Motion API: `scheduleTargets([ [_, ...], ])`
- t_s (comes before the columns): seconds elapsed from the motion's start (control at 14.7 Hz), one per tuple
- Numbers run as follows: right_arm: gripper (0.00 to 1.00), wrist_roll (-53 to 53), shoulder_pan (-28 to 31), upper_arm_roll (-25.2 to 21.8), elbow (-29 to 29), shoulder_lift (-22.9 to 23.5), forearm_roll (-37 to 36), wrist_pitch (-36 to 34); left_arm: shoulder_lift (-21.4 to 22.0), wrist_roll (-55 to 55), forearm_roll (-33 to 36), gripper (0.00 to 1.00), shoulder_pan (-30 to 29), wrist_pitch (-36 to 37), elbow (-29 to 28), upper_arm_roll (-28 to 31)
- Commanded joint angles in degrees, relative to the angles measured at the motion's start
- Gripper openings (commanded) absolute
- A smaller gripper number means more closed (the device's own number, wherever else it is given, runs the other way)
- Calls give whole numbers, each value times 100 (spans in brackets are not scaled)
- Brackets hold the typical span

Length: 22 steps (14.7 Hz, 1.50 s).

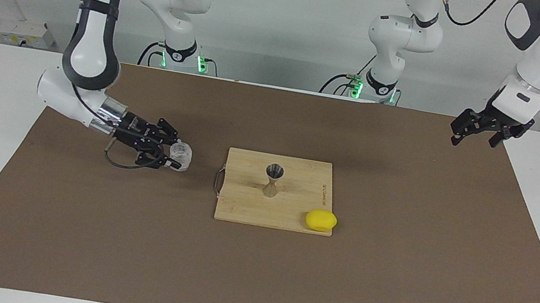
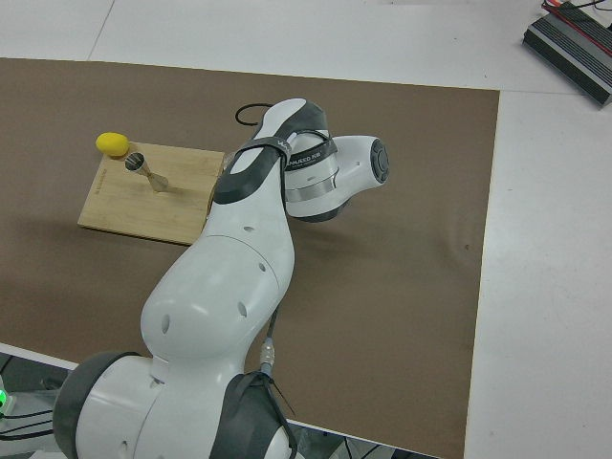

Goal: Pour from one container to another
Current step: 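Carry the clear cup back toward its starting spot with the right gripper, then lower the clear cup onto the table and open the right gripper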

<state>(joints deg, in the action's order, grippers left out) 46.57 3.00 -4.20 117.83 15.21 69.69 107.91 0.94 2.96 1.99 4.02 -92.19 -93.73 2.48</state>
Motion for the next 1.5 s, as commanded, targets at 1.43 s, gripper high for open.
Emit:
scheduleTargets([
  [1.43,0,-1396,1036,68,-322,1203,107,-895,82,82,-41,100,-24,34,-14,-20],
])
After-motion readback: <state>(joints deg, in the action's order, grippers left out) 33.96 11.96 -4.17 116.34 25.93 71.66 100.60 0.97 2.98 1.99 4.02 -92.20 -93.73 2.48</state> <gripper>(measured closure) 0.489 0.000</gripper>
